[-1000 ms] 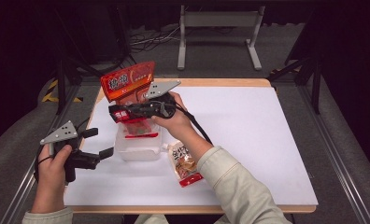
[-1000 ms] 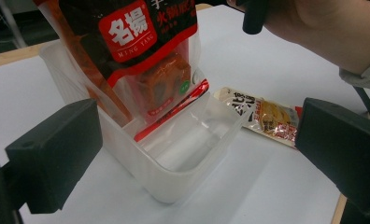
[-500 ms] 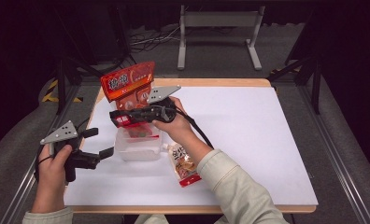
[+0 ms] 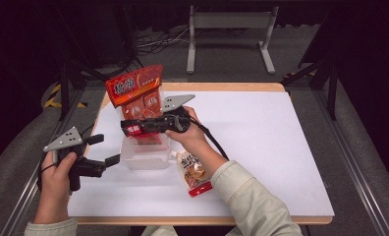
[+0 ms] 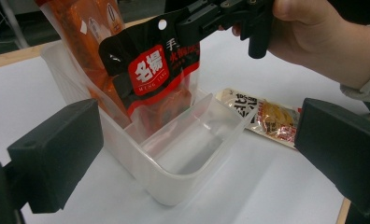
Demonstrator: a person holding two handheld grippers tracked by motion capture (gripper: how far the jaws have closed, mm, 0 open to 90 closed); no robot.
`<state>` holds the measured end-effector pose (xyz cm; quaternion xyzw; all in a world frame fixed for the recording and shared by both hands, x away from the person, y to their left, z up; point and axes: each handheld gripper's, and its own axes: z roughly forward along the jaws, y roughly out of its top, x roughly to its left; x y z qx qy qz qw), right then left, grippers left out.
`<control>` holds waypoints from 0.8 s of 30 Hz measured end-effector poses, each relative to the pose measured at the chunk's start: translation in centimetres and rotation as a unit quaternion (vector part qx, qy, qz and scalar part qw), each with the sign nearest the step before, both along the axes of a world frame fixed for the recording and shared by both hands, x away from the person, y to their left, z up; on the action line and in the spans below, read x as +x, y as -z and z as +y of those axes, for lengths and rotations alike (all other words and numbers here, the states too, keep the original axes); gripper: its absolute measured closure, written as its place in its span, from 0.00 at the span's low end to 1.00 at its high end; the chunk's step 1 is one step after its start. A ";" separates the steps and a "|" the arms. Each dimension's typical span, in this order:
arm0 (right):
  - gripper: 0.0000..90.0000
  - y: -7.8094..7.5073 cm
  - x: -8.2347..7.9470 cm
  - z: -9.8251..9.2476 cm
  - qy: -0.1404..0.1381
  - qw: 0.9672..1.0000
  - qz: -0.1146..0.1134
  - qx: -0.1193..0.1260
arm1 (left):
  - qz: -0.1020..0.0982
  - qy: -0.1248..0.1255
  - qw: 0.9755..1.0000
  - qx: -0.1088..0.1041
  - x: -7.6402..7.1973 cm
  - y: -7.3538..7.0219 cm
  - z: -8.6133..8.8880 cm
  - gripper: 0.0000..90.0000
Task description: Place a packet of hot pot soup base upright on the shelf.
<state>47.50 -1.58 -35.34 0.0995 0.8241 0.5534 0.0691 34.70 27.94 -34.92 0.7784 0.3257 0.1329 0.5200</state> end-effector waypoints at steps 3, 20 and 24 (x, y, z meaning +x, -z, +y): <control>0.95 0.3 0.1 -0.3 0.001 1.000 0.005 -0.004 | 0.006 -0.003 1.000 -0.004 0.0 0.1 0.0 0.03; 0.90 1.0 0.0 -1.6 0.018 0.999 0.027 -0.024 | 0.015 0.003 1.000 -0.002 0.2 0.2 -0.3 0.02; 0.76 0.7 -0.2 -1.8 0.026 0.999 0.043 -0.016 | 0.016 0.001 1.000 -0.001 0.3 0.2 -0.3 0.02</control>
